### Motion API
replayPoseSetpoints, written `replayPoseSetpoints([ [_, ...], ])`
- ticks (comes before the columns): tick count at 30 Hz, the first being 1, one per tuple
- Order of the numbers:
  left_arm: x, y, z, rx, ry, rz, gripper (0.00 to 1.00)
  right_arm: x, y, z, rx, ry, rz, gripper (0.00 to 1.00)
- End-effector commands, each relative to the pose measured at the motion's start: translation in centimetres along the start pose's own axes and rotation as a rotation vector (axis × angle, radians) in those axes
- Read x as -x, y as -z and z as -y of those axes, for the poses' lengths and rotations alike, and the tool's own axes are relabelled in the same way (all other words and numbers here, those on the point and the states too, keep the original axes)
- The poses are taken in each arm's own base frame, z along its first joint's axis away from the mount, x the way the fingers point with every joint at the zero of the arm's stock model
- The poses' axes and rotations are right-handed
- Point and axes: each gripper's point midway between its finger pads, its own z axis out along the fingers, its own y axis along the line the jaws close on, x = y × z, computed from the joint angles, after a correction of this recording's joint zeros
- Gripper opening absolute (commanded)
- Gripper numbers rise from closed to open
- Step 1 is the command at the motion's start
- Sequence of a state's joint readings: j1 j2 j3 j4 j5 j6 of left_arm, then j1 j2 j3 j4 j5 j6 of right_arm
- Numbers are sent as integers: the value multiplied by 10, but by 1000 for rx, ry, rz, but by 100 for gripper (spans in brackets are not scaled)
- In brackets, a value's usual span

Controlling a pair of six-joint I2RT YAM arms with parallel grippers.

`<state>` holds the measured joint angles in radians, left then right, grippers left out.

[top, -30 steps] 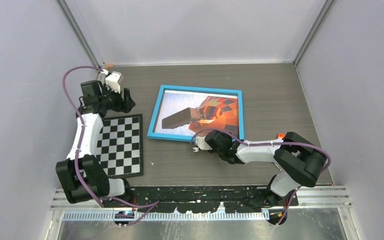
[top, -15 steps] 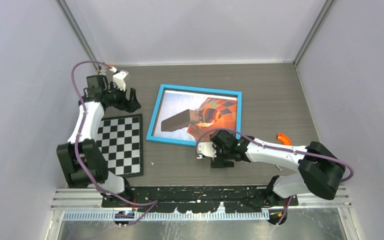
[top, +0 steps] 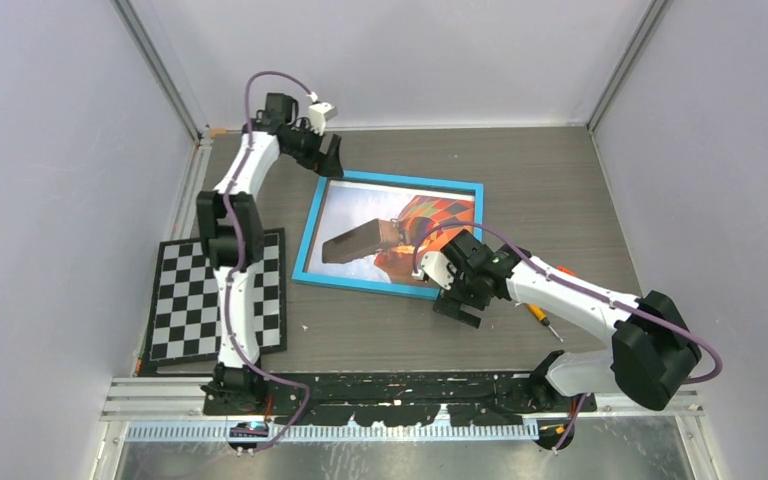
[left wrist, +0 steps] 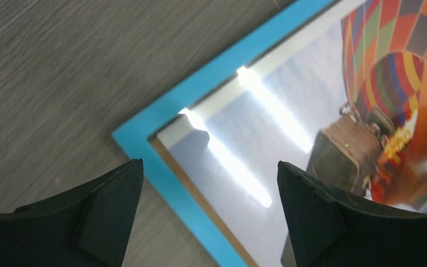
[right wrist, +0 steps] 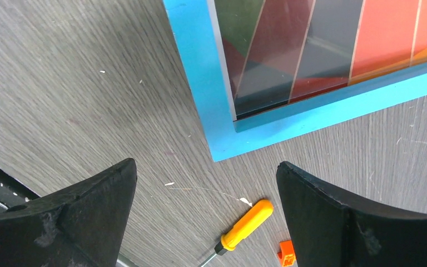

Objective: Take the photo out of the frame

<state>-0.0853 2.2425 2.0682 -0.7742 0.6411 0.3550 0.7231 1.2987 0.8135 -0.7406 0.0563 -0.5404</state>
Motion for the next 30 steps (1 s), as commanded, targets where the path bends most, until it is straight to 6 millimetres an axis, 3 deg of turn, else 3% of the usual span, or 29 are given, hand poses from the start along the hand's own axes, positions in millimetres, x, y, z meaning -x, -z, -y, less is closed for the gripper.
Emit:
replayPoseSetpoints([
  [1, 26, -37, -11, 12, 79, 43, 92, 9, 0, 15, -77, -75, 8, 100],
  [3, 34, -54, -20, 29, 76, 60, 95, 11, -4, 18, -81, -66, 6, 100],
  [6, 31, -79, -27, 46, 59, 53, 98, 18, -15, 20, -72, -60, 5, 100],
  [12, -6, -101, -16, -1, 36, -53, 100, 26, -39, 31, -111, -15, 5, 100],
  [18, -24, -86, -3, -44, -37, -140, 98, 10, -60, 40, -127, 1, -67, 100],
  [25, -75, -62, 30, -167, -19, -326, 91, -25, -61, 56, -114, -17, -152, 100],
  [30, -90, -46, 51, -233, 9, -376, 84, -44, -66, 83, -156, -40, -200, 100],
])
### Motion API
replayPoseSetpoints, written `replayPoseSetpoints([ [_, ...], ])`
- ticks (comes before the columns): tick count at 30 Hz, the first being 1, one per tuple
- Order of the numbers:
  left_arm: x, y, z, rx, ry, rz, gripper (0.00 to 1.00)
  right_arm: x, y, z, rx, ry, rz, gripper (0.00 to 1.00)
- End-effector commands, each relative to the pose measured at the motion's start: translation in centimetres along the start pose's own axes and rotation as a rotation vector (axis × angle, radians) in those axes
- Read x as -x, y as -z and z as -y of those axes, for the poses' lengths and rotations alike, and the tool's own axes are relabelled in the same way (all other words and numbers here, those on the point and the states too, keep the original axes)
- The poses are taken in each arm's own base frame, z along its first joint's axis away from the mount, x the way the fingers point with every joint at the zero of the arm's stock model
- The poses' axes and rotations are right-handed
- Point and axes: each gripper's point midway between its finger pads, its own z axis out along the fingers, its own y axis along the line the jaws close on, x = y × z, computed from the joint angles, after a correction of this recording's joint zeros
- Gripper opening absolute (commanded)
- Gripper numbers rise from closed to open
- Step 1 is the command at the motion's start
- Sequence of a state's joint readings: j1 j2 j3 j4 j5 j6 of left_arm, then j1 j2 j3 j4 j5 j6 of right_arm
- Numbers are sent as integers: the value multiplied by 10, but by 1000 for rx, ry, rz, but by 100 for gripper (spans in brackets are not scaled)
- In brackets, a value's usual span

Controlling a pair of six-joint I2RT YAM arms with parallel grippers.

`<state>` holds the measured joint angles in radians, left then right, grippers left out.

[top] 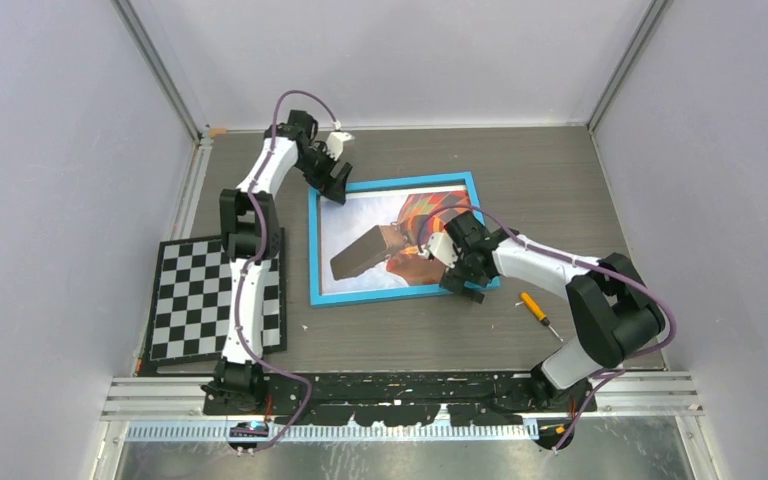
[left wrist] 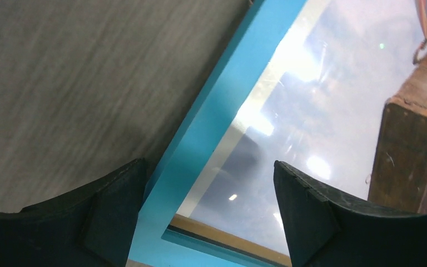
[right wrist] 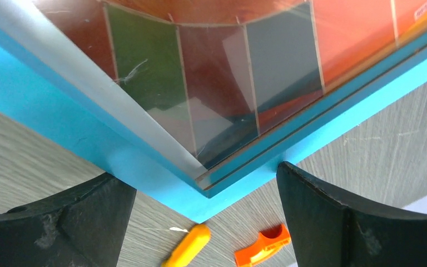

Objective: Take the photo out of the frame

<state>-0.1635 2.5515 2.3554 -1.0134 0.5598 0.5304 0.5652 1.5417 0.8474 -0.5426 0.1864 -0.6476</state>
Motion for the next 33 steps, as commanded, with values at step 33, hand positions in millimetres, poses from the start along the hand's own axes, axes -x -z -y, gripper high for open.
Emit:
replayPoseSetpoints([
  [33, -85, 87, 105, -65, 299, 10, 86, -33, -10, 229, -237, -515, -79, 100],
])
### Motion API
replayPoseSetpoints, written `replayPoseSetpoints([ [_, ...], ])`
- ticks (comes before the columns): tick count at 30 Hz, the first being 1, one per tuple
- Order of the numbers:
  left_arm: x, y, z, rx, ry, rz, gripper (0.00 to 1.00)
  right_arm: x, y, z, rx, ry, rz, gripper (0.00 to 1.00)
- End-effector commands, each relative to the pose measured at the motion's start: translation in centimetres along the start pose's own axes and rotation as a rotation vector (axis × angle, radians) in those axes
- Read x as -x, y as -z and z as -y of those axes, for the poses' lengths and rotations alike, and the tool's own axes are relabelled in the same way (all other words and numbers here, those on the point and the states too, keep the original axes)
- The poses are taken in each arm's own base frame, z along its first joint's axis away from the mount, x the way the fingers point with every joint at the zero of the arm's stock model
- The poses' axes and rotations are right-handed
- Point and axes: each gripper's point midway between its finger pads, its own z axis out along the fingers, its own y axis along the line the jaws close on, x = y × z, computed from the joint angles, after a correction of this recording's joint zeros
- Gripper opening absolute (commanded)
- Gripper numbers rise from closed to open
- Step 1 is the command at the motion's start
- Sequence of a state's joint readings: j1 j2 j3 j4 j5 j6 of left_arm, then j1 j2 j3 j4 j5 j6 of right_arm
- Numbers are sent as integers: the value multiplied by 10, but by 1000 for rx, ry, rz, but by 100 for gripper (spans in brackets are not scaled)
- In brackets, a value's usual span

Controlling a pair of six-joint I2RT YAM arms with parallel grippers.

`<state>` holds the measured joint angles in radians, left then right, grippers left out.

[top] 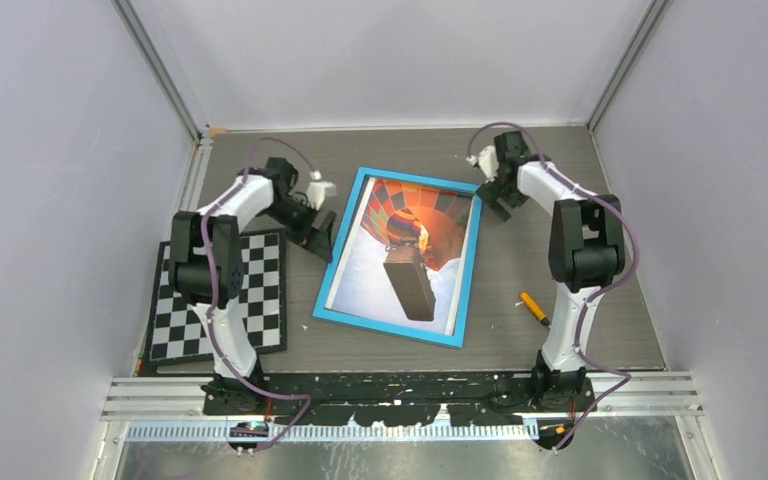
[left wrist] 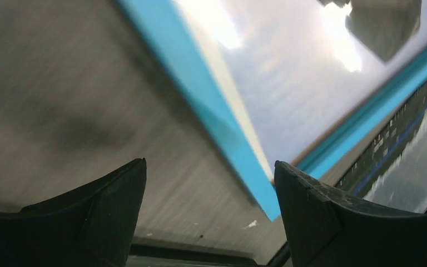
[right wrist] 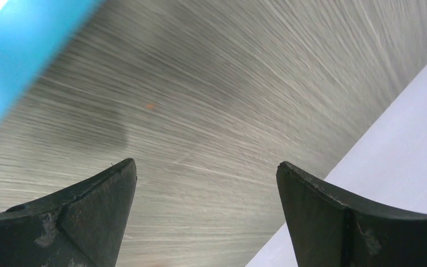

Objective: Take the photo out of the frame

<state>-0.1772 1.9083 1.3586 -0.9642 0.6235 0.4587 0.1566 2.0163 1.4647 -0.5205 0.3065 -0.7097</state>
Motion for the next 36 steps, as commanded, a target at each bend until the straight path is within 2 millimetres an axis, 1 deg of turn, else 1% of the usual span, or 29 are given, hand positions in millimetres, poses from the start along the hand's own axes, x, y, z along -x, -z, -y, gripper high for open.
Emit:
replayPoseSetpoints([
  [1, 61, 41, -47, 114, 65, 240, 86, -5, 36, 20, 69, -216, 10, 100],
  [2, 70, 44, -54, 137, 62, 259, 86, -7, 45, 13, 115, -278, 0, 100],
  [3, 77, 44, -58, 146, 64, 273, 86, -4, 54, 5, 169, -324, 3, 100],
  [4, 84, 44, -62, 147, 71, 288, 86, 2, 63, -11, 269, -368, 11, 100],
  [5, 90, 43, -67, 149, 81, 303, 86, 4, 71, -21, 333, -427, -6, 100],
  [6, 96, 40, -71, 148, 100, 316, 86, 14, 81, -38, 443, -486, 1, 100],
  [8, 107, 35, -77, 137, 131, 339, 86, 22, 92, -62, 584, -594, -35, 99],
  [10, 115, 28, -81, 116, 158, 351, 86, 26, 95, -78, 669, -684, -65, 99],
  [11, 117, 21, -82, 102, 170, 344, 86, 27, 94, -87, 699, -715, -80, 99],
  [12, 118, 16, -81, 93, 174, 339, 86, 29, 94, -91, 721, -734, -76, 99],
  [13, 120, 12, -79, 84, 172, 334, 86, 28, 92, -98, 745, -746, -87, 99],
  [15, 119, 3, -70, 62, 155, 319, 85, 28, 88, -106, 774, -756, -97, 99],
  [18, 112, -12, -51, 26, 130, 285, 83, 28, 78, -117, 822, -764, -124, 98],
  [20, 101, -21, -37, 7, 116, 260, 82, 28, 68, -121, 842, -770, -136, 97],
  [21, 93, -26, -31, -3, 113, 244, 81, 28, 63, -123, 852, -771, -139, 97],
  [25, 70, -36, -6, -41, 107, 213, 76, 36, 51, -133, 927, -771, -142, 91],
  [27, 59, -37, 5, -66, 124, 198, 72, 41, 48, -140, 968, -776, -144, 88],
  [29, 50, -36, 16, -80, 141, 192, 71, 47, 49, -150, 1003, -760, -145, 87],
  [30, 44, -35, 20, -79, 151, 190, 71, 51, 51, -158, 1018, -741, -143, 87],
  [31, 41, -31, 24, -70, 156, 199, 71, 55, 53, -164, 1029, -726, -141, 86],
  [34, 27, -24, 30, -26, 184, 207, 71, 64, 58, -182, 1043, -679, -134, 86],
  [36, 22, -19, 28, 20, 202, 230, 71, 68, 57, -186, 1041, -677, -134, 86],
])
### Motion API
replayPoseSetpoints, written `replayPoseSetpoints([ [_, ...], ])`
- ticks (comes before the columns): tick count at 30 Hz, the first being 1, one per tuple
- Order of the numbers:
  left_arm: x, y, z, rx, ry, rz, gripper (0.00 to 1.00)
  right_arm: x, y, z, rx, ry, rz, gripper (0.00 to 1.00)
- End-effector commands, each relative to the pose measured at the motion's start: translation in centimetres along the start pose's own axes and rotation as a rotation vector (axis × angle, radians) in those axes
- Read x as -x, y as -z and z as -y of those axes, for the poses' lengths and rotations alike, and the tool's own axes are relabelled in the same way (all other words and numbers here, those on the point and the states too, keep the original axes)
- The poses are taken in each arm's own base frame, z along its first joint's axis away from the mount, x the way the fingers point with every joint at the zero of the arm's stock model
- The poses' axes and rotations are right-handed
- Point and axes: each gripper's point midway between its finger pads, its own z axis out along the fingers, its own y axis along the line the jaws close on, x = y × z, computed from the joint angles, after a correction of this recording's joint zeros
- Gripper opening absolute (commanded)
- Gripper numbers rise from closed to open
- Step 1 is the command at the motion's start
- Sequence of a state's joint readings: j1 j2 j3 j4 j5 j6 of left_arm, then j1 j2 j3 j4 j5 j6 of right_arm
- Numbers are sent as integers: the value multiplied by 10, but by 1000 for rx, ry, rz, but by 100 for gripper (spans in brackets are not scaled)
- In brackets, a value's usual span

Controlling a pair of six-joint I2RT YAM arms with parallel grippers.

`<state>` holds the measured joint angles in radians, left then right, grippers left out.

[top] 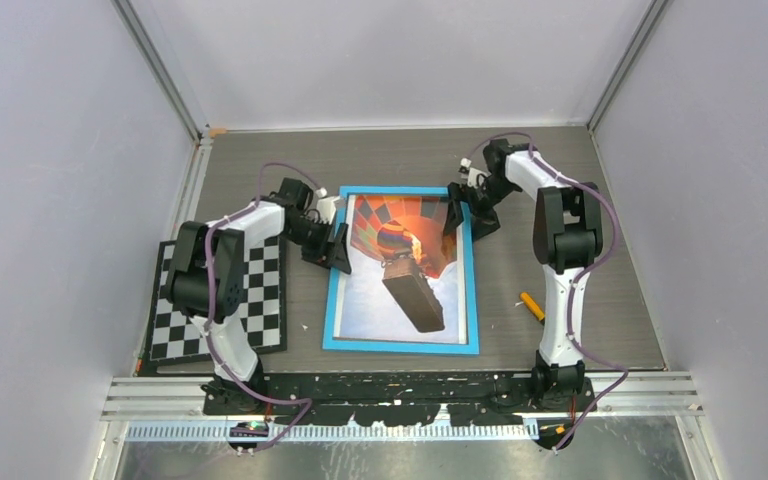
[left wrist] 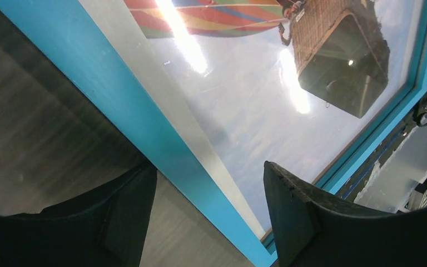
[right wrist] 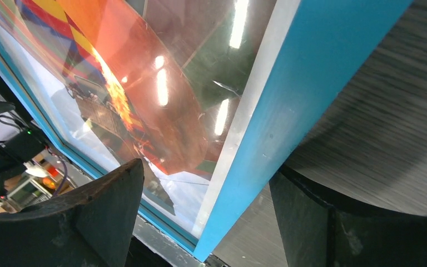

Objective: Take the photo out of the frame

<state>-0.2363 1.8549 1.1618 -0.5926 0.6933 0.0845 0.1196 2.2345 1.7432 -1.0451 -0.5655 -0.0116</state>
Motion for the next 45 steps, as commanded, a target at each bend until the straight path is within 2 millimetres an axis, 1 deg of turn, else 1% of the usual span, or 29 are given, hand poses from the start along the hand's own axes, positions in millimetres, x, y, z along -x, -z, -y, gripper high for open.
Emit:
replayPoseSetpoints([
  [1, 2, 19, 8, 73, 23, 85, 71, 4, -32, -23, 51, 67, -17, 86],
  [4, 4, 24, -3, 135, 91, 124, 70, 11, -26, -14, 12, 66, 1, 86],
  [7, 13, 26, -18, 172, 155, 151, 62, 11, -14, -3, -18, 36, 7, 87],
  [10, 18, 24, -26, 173, 187, 147, 56, -5, -4, 6, -33, -1, -29, 87],
  [13, 18, 20, -24, 149, 208, 134, 55, -30, -1, 8, -20, -35, -76, 85],
  [16, 15, 20, -22, 141, 217, 134, 54, -51, -6, 2, 24, -68, -100, 81],
  [18, 12, 19, -23, 141, 222, 131, 51, -59, -11, 0, 48, -84, -105, 76],
  [20, 13, 18, -20, 124, 233, 130, 45, -63, -14, -1, 63, -114, -113, 69],
  [22, 16, 18, -13, 87, 238, 131, 39, -61, -13, -5, 83, -121, -111, 59],
  [25, 23, 21, -4, 49, 237, 132, 22, -55, -7, -15, 118, -110, -88, 47],
  [26, 24, 22, -2, 42, 238, 131, 18, -52, -5, -17, 121, -106, -79, 43],
  [28, 28, 23, 0, 37, 243, 131, 9, -48, -2, -20, 131, -101, -70, 32],
  [31, 33, 25, 5, 21, 251, 139, 0, -42, 2, -25, 149, -95, -63, 15],
  [34, 38, 27, 9, 8, 251, 151, 0, -36, 7, -31, 168, -90, -52, 3],
  [35, 39, 27, 9, 8, 251, 153, 0, -35, 7, -32, 169, -91, -48, 1],
  [39, 43, 27, 9, 2, 252, 150, 0, -30, 8, -36, 202, -126, -49, 1],
  [41, 45, 27, 8, 3, 250, 151, 0, -26, 6, -32, 203, -144, -45, 1],
  [45, 49, 21, 1, 14, 258, 146, 0, -13, 6, -24, 206, -180, -23, 1],
])
